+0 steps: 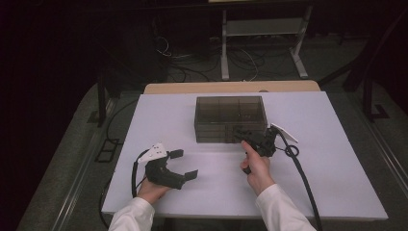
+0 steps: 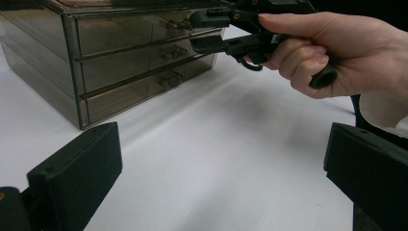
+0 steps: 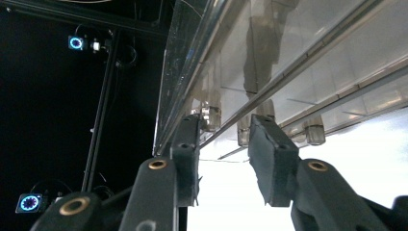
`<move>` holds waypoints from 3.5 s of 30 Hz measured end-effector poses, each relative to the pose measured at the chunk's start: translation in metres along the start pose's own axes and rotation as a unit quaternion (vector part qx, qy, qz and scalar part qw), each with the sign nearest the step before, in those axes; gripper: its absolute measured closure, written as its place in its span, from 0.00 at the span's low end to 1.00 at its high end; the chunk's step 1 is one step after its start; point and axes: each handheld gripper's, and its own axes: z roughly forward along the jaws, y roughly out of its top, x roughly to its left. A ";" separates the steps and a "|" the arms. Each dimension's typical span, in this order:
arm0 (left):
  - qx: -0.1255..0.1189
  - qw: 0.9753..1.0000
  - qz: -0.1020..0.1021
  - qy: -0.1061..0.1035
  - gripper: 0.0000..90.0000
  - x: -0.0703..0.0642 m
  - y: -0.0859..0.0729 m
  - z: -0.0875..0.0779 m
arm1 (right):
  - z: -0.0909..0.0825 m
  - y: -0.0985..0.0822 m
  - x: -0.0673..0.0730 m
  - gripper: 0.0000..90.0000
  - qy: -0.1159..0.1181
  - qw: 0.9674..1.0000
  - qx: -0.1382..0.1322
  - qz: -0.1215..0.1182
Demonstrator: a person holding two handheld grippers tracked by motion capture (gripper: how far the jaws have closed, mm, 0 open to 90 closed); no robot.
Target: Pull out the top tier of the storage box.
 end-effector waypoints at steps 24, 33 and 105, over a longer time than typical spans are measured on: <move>0.001 1.000 0.001 -0.003 0.00 0.000 0.000 0.000 | 0.004 -0.008 0.004 0.87 0.011 0.999 -0.032 0.003; 0.001 1.000 0.001 -0.004 0.00 0.000 0.000 0.001 | 0.005 -0.011 0.006 0.88 0.003 0.999 -0.044 -0.008; 0.005 1.000 0.002 -0.006 0.00 -0.001 0.000 0.002 | -0.022 -0.036 0.008 0.59 0.000 0.998 -0.019 -0.052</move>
